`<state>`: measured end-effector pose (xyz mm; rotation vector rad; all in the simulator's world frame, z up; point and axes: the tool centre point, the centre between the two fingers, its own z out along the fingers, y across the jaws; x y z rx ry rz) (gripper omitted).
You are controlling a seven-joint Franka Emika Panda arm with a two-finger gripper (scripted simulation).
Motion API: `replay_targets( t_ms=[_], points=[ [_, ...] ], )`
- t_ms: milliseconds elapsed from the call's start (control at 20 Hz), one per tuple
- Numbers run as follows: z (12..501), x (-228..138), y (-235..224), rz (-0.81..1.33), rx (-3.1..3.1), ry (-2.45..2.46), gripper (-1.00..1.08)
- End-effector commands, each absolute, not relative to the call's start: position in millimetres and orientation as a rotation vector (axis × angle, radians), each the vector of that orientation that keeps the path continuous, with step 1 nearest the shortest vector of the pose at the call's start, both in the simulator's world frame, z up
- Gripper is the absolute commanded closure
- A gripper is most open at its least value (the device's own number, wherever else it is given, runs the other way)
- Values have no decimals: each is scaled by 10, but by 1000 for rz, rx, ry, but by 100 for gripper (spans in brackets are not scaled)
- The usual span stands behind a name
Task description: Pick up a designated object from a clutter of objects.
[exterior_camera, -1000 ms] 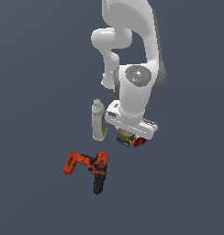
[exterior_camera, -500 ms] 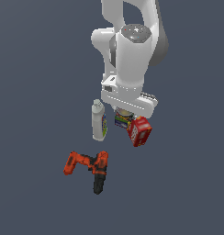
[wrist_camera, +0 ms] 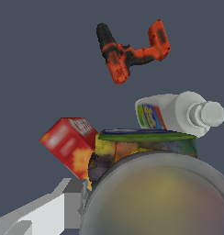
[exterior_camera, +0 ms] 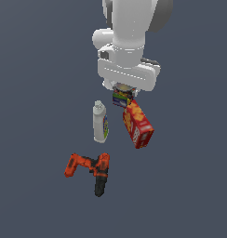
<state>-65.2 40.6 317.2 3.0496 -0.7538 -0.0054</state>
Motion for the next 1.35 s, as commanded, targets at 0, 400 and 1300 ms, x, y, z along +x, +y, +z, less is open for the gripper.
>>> replay_targets(
  t_ms=[0, 400, 1300],
  points=[
    [3419, -776, 370, -1, 3051, -754, 108],
    [4041, -1097, 272, 0, 3050, -755, 108],
    [4506, -1297, 201, 0, 3049, -755, 108]
  ],
)
